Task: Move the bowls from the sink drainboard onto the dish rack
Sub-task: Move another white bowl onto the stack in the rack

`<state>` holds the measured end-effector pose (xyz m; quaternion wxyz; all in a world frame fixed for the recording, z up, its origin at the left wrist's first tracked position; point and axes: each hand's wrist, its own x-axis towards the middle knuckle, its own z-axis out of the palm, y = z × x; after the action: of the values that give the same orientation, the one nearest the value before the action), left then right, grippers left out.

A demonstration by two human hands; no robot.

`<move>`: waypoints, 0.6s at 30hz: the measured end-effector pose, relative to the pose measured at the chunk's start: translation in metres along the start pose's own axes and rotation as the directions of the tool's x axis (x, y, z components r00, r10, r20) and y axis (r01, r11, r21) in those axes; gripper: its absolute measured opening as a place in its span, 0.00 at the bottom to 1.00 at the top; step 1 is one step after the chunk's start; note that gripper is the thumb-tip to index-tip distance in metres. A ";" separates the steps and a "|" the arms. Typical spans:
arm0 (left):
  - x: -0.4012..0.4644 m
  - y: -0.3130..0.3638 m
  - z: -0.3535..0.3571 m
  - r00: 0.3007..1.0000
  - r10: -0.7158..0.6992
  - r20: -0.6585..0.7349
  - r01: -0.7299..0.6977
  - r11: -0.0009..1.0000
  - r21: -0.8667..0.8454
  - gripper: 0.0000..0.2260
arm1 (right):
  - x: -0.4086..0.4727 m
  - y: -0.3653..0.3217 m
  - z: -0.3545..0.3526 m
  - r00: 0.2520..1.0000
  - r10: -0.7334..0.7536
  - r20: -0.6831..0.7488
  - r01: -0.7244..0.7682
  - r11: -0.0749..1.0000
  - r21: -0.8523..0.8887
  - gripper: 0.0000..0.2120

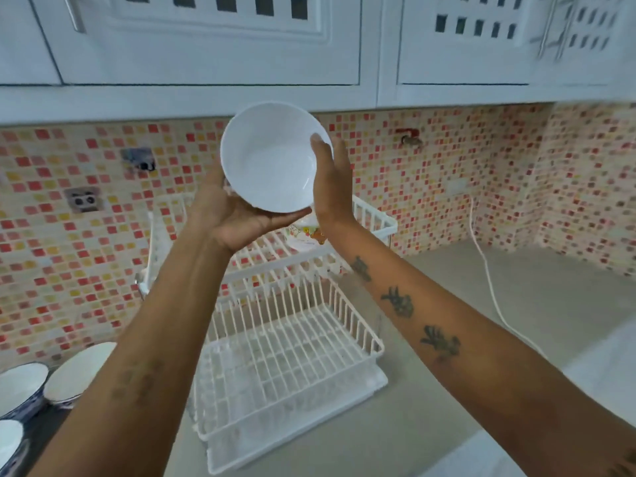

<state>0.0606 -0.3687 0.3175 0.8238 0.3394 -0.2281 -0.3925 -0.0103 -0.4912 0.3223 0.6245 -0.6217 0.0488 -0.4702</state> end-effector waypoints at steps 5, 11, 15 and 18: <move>0.033 -0.008 0.020 0.978 0.126 -0.165 -0.086 0.970 0.228 0.15 | 0.034 0.011 -0.036 0.982 0.185 0.028 -0.182 0.979 -0.088 0.26; 0.072 -0.020 0.024 0.923 0.354 -0.151 -0.191 0.761 0.619 0.20 | 0.059 0.024 -0.042 0.953 0.304 -0.016 -0.304 0.950 -0.074 0.28; 0.089 -0.031 0.010 0.868 0.494 0.048 -0.293 0.433 0.852 0.21 | 0.062 0.041 -0.039 0.955 0.285 -0.077 -0.294 0.943 -0.157 0.29; 0.095 -0.039 -0.002 0.866 0.488 0.106 -0.262 0.263 0.929 0.22 | 0.060 0.054 -0.040 0.962 0.265 -0.072 -0.275 0.933 -0.232 0.26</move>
<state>0.0984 -0.4620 0.2974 0.5762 0.7132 -0.3962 0.0484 0.0256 -0.5712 0.3002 0.6025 -0.6705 0.2023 -0.3828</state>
